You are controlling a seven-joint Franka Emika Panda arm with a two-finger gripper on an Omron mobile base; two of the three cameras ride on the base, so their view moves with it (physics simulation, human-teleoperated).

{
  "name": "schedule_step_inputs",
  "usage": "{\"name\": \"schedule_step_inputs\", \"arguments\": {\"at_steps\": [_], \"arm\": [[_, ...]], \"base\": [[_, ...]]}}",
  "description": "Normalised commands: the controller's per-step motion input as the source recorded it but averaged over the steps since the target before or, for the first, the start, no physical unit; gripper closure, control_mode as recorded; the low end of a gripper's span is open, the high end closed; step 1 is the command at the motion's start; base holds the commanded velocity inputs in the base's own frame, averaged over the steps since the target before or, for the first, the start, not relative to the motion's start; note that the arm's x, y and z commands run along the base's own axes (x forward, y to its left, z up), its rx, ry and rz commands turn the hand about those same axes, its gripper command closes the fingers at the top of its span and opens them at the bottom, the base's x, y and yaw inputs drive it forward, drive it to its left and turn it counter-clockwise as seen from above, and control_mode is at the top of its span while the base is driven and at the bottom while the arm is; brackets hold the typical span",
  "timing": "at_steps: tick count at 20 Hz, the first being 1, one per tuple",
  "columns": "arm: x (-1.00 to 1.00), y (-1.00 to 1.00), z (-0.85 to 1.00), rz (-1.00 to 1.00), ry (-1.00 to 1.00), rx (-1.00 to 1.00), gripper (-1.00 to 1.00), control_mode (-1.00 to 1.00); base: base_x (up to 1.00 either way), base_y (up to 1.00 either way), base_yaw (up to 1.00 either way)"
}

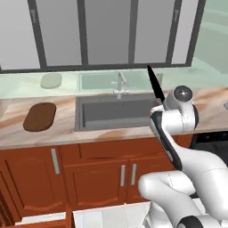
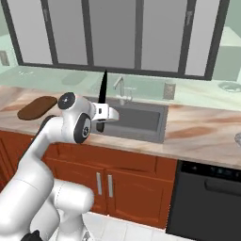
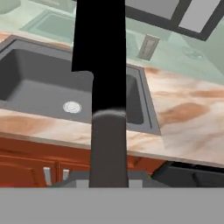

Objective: Pick up the knife from the drawer and place it on the cutting board. Then place the meat from the plate to the cutting board.

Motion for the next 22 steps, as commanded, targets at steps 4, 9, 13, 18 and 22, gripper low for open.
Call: {"name": "schedule_step_inputs", "arguments": {"at_steps": [4, 9, 13, 18, 22], "arm": [[0.0, 0.0, 0.0, 0.0, 0.0, 0.0, 1.0, 1.0], [0.0, 0.0, 0.0, 0.0, 0.0, 0.0, 1.0, 1.0], [0.0, 0.0, 0.0, 0.0, 0.0, 0.0, 1.0, 1.0], [0.0, 0.0, 0.0, 0.0, 0.0, 0.0, 1.0, 1.0], [0.0, 0.0, 0.0, 0.0, 0.0, 0.0, 1.0, 1.0]], "base": [[1.0, 0.0, 0.1], [0.99, 0.06, 0.12], [0.74, 0.43, 0.14], [0.27, 0.72, 0.05], [0.0, 0.72, 0.06]]}}
